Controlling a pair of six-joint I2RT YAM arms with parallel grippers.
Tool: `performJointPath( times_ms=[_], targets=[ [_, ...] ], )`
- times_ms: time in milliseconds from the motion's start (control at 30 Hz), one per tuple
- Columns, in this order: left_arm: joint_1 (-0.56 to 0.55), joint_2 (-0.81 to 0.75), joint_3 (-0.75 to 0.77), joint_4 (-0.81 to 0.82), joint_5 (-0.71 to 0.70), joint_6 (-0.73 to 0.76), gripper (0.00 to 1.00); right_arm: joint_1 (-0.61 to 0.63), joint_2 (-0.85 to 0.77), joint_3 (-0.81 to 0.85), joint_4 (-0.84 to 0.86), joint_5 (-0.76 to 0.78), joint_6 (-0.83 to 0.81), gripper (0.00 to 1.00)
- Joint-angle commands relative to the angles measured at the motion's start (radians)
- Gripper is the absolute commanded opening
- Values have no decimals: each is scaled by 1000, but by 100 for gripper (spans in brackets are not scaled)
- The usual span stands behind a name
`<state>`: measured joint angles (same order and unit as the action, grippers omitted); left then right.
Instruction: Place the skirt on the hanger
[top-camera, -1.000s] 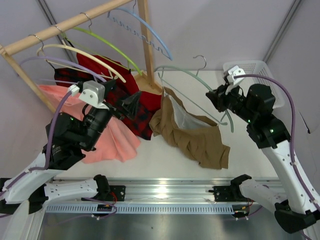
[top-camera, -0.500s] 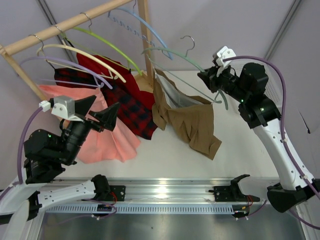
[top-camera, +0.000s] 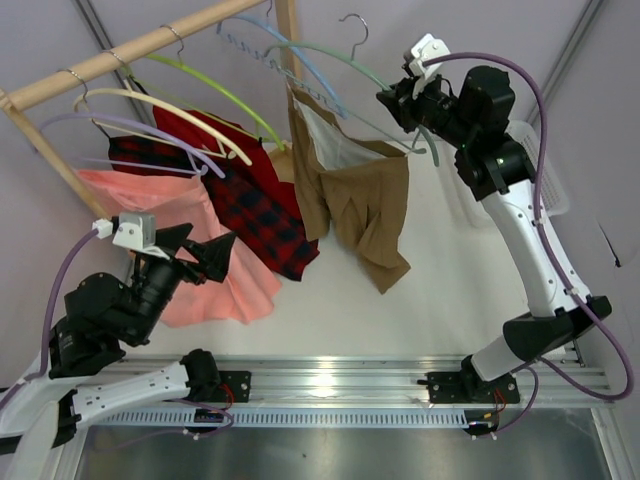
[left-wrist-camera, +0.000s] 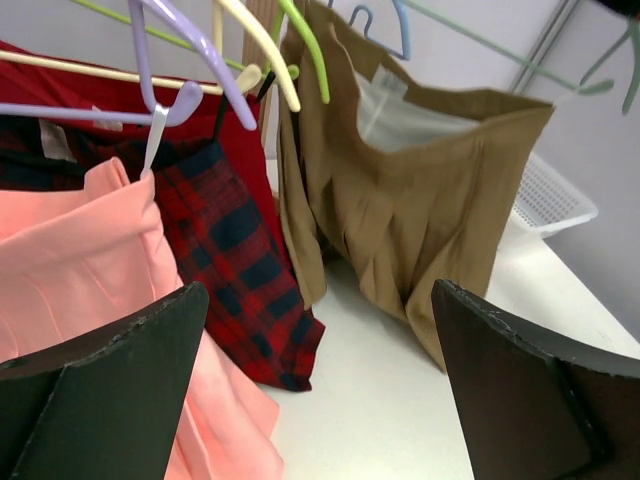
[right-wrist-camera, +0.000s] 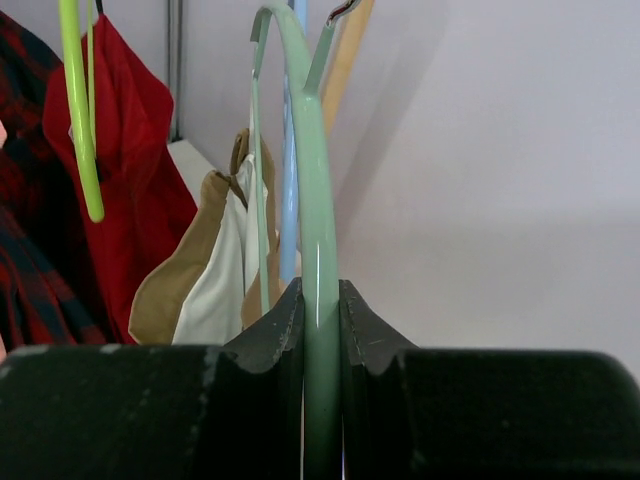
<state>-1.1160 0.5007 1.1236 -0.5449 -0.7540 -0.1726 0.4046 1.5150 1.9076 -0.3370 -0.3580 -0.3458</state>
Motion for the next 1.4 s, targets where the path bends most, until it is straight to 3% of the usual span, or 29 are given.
performJointPath(
  times_ms=[0, 133, 267, 633, 800, 1100, 1367],
  targets=[
    [1, -24, -8, -49, -25, -65, 99, 7, 20, 152, 197, -65, 14, 0],
    [-1, -45, -10, -73, -42, -84, 99, 22, 132, 316, 161, -105, 39, 0],
    [-1, -79, -24, -78, -44, -94, 99, 95, 278, 484, 57, -59, -74, 0],
    [-1, -136, -10, -142, 10, -99, 100, 226, 474, 623, 128, 69, -191, 0],
    [1, -65, -27, -128, 107, -58, 98, 250, 556, 705, 168, 128, -142, 0],
    [-1, -22, -59, 55, 143, 38, 100, 261, 588, 751, 243, 234, -45, 0],
    [-1, 6, -59, 69, 137, 58, 99, 267, 648, 809, 325, 232, -1, 0]
  ],
)
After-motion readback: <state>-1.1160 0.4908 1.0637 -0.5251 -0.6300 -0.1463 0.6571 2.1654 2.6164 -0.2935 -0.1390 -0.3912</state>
